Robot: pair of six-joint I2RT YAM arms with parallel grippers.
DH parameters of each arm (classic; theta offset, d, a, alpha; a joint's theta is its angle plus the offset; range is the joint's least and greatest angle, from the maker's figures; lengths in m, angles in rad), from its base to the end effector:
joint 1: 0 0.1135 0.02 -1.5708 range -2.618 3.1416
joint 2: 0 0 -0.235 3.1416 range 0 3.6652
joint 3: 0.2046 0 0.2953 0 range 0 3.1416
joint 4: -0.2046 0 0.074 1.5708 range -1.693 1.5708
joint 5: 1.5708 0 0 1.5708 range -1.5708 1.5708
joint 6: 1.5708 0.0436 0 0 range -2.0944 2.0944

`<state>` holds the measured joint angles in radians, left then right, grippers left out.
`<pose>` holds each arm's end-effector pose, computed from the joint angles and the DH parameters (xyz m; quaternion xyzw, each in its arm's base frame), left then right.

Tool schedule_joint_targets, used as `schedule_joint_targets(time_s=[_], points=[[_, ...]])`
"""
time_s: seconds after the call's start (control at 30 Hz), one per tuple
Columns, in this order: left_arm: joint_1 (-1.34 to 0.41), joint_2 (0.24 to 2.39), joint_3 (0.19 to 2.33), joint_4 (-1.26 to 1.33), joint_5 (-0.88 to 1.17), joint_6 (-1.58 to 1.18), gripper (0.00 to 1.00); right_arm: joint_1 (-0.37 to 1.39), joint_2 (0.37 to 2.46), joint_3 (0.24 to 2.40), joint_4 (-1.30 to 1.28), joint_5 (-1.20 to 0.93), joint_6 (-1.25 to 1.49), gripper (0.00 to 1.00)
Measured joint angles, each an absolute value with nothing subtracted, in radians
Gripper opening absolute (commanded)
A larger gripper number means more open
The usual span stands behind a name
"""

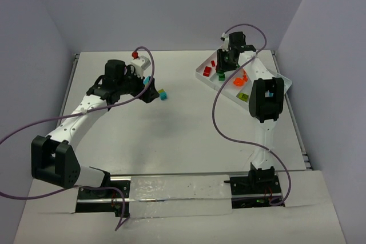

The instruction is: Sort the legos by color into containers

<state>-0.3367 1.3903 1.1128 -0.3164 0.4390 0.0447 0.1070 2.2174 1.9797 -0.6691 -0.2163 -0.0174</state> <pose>0.3397 -0.1385 0.2597 0.2637 0.8269 -0.2569 0.4252 0.5245 0.0658 0.1995 -0.0935 0.9359 0.1164 0.3191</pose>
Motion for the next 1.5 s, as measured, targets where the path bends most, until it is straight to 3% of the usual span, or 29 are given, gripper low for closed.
schedule_joint_targets(time_s=[0.27, 0.4, 0.63, 0.83, 0.9, 1.27, 1.5], points=[[-0.337, 1.39, 1.114, -0.313, 0.42, 0.036, 0.99, 0.107, 2.301, 2.043, -0.676, -0.203, -0.017, 0.04], [-0.337, 1.4, 1.114, -0.31, 0.412, 0.029, 0.99, 0.109, 2.303, 2.043, -0.676, -0.203, -0.02, 0.11], [-0.337, 1.437, 1.122, -0.311, 0.389, 0.023, 0.99, 0.128, 2.303, 2.039, -0.674, -0.198, -0.031, 0.41], [-0.336, 1.452, 1.137, -0.311, 0.367, 0.018, 0.99, 0.149, 2.303, 2.035, -0.674, -0.179, -0.044, 0.56], [-0.336, 1.458, 1.143, -0.311, 0.357, 0.018, 0.99, 0.151, 2.303, 2.029, -0.673, -0.168, -0.044, 0.65], [-0.337, 1.528, 1.189, -0.299, 0.307, -0.063, 0.99, 0.155, 2.287, 1.975, -0.681, -0.137, -0.044, 0.78], [-0.368, 1.642, 1.257, -0.297, 0.127, -0.261, 0.99, 0.155, 2.141, 1.908, -0.702, -0.186, -0.022, 0.81]])
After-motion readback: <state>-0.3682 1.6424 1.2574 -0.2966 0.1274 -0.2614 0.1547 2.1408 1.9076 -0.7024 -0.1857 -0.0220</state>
